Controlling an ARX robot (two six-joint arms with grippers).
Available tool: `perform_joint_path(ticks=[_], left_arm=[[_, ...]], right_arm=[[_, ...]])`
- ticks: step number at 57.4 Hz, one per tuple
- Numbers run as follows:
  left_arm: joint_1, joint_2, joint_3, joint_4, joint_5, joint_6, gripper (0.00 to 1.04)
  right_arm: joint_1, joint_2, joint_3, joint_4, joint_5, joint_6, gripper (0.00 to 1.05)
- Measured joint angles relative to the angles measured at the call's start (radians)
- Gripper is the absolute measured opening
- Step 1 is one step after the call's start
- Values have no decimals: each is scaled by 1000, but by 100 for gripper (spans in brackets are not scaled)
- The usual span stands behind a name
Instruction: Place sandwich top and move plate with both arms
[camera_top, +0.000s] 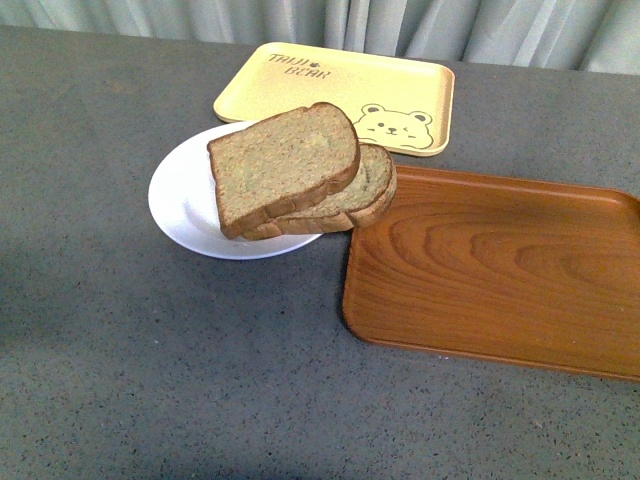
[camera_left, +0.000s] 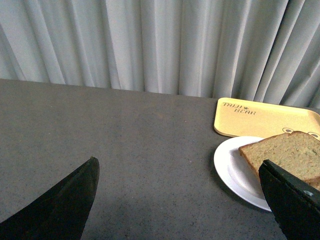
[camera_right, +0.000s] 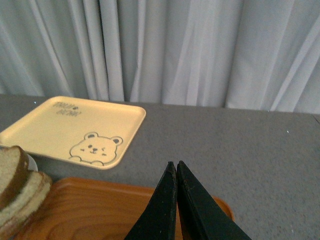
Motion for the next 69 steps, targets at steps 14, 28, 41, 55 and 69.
perform_joint_path(ticks=[14, 28, 41, 55, 69], left_arm=[[0, 0, 0, 0, 0, 0, 96], [28, 446, 190, -259, 540, -338, 96], [-61, 911, 318, 164, 488, -515, 96], [-92, 1411, 476, 494, 426, -658, 96], [-73, 1738, 563, 631, 388, -739, 96]], right_arm=[[-35, -172, -92, -91, -36, 0, 2], [-109, -374, -148, -239, -110, 0, 2], [-112, -546, -168, -382, -112, 0, 2], [-112, -710, -169, -530, -112, 0, 2], [-112, -861, -170, -671, -112, 0, 2]])
